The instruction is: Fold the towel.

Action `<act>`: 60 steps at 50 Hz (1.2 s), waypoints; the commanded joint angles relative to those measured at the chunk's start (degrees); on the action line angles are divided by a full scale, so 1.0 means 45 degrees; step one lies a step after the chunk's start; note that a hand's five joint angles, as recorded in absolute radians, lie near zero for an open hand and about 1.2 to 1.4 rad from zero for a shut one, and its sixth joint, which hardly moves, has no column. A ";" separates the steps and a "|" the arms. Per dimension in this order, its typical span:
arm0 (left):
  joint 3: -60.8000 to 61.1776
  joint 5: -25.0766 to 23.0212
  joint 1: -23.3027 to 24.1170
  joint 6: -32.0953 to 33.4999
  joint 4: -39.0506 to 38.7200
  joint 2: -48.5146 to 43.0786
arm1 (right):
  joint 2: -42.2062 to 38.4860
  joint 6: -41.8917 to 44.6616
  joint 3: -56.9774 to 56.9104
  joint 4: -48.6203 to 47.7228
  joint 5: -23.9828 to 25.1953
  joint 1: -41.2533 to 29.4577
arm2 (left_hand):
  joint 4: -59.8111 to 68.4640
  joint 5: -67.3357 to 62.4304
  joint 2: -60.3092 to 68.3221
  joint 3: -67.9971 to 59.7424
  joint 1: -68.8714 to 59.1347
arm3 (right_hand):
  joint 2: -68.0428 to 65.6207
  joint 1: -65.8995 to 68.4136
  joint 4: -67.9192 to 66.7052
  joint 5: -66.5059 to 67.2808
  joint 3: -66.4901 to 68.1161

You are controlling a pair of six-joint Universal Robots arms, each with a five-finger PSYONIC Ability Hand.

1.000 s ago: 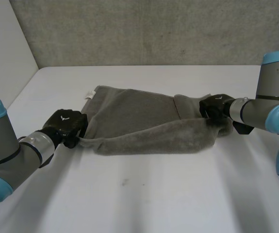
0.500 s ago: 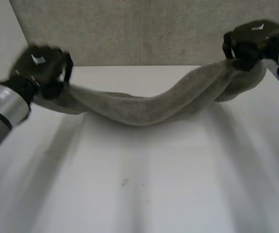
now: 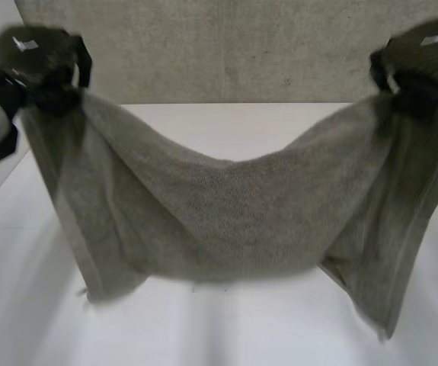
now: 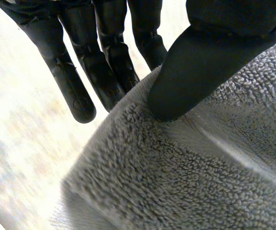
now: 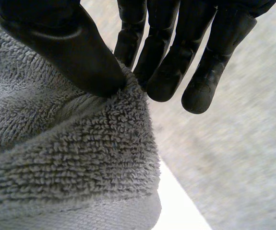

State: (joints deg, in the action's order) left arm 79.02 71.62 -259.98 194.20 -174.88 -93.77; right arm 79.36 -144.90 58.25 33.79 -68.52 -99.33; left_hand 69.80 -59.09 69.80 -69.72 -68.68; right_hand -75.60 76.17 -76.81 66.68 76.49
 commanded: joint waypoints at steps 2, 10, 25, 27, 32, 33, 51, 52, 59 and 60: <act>-0.2168 0.0119 0.0254 0.0009 0.0191 -0.4221 | -0.3301 0.0520 -0.0912 -0.0518 -0.0653 -0.1013 | 0.2267 -0.2424 0.2266 -0.2285 -0.2516 | -0.0978 0.0852 -0.0709 0.0737 0.0779; -0.6426 0.1037 0.0566 -0.0167 0.0796 -0.6038 | -0.5156 0.0090 -0.3666 -0.3115 -0.2567 -0.1795 | 0.2267 -0.2424 0.2266 -0.2285 -0.2516 | -0.0978 0.0852 -0.0709 0.0737 0.0779; -1.0548 0.2111 0.0722 -0.2491 0.0366 -0.5452 | -0.3730 -0.1259 -0.4175 -0.5367 -0.2723 -0.1814 | 0.2267 -0.2424 0.2266 -0.2285 -0.2516 | -0.0978 0.0852 -0.0709 0.0737 0.0779; -1.0215 0.2111 0.0742 -0.2530 0.0582 -0.5452 | -0.3750 -0.1140 -0.3979 -0.4932 -0.2684 -0.1814 | 0.2267 -0.2424 0.2266 -0.2285 -0.2516 | -0.0978 0.0852 -0.0709 0.0737 0.0779; -0.7872 0.2033 0.0722 -0.2530 0.1246 -0.5296 | -0.3887 -0.0515 -0.2689 -0.4229 -0.2391 -0.1834 | 0.2267 -0.2424 0.2266 -0.2285 -0.2516 | -0.0978 0.0852 -0.0709 0.0737 0.0779; -0.6847 0.2033 0.0703 -0.2530 0.1265 -0.5180 | -0.3925 -0.0186 -0.2013 -0.4248 -0.2120 -0.1814 | 0.2267 -0.2424 0.2266 -0.2285 -0.2516 | -0.0978 0.0852 -0.0709 0.0737 0.0779; 0.1599 0.1974 0.0586 -0.2335 -0.2016 -0.4186 | -0.5156 0.3274 0.4049 -0.4580 -0.1024 -0.1482 | 0.2267 -0.2424 0.2266 -0.2285 -0.2516 | -0.0978 0.0852 -0.0709 0.0737 0.0779; 0.1601 0.1974 0.0586 -0.2335 -0.2016 -0.4183 | -0.4808 0.3293 0.4397 -0.4542 -0.1024 -0.1424 | 0.2267 -0.2424 0.2266 -0.2285 -0.2516 | -0.0978 0.0852 -0.0709 0.0737 0.0779; 0.2245 0.1507 0.0547 -0.2316 -0.2114 -0.3128 | -0.3010 0.2652 0.5241 -0.4736 -0.0867 -0.1306 | 0.2267 -0.2424 0.2266 -0.2285 -0.2516 | 1.4577 -1.4703 1.4847 -1.4819 -1.4777; 0.2246 0.1506 0.0547 -0.2316 -0.2114 -0.3128 | -0.3008 0.2649 0.5240 -0.4736 -0.0867 -0.1306 | 0.2267 -0.2424 0.2266 -0.2285 -0.2516 | 1.4577 -1.4703 1.4847 -1.4819 -1.4777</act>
State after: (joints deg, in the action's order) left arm 87.78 80.29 -257.42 183.67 -184.46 -111.10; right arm 59.36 -130.10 79.64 13.26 -72.92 -105.62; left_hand 69.90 -59.18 69.83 -69.77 -68.72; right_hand -53.67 54.78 -55.22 45.53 54.98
